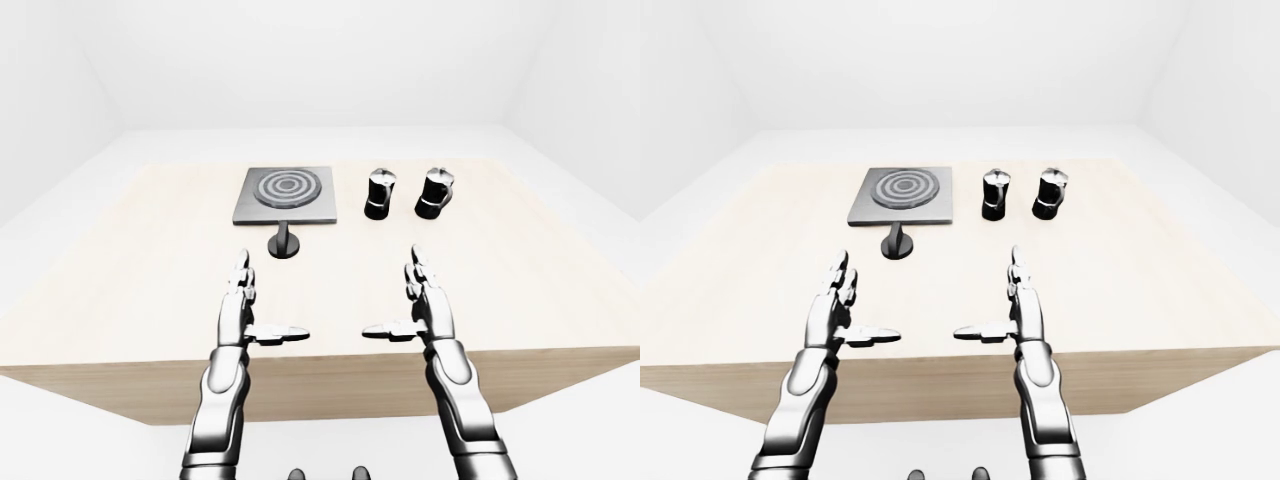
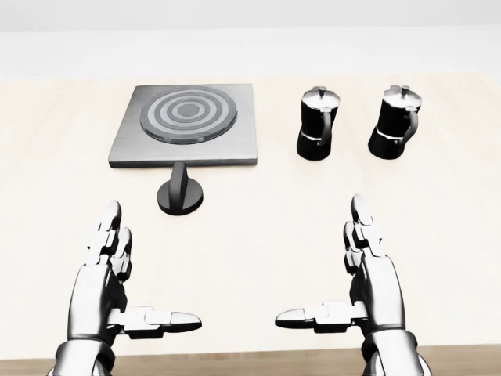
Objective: Turn off the stove.
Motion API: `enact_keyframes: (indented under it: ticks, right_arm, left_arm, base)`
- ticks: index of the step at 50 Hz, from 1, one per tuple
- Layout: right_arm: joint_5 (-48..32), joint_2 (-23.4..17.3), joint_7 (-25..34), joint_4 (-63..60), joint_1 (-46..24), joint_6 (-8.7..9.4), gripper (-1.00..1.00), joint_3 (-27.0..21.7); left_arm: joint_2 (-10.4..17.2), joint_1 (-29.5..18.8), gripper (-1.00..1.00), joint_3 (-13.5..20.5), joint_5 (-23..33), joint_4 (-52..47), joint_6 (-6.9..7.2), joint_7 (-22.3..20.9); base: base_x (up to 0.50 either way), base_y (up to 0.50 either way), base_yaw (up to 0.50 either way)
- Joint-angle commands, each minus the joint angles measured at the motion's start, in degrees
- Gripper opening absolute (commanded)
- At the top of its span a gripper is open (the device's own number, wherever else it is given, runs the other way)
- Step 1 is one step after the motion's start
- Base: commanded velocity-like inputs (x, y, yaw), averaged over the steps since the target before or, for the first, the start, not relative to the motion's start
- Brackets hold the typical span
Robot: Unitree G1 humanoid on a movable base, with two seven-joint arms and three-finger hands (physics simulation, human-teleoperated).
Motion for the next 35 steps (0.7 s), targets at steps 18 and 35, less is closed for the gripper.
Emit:
enact_keyframes:
  ticks: [18,35]
  right_arm:
    - [-0.4,-0.8,1.5,1.3,-0.6,-0.61,1.00,-1.2]
    - [-1.0,-0.8,1.3,1.4,-1.0,1.17,1.00,-1.0]
  left_arm:
    - [0.6,0.2,1.00,1.1,-0.6,-0.3,-0.25,-1.3]
    - [0.5,0.1,1.00,1.1,-0.6,0.4,-0.81,-1.3]
  base:
    - [0.00,0.00,0.00]
    - [0.00,0.03,0.00]
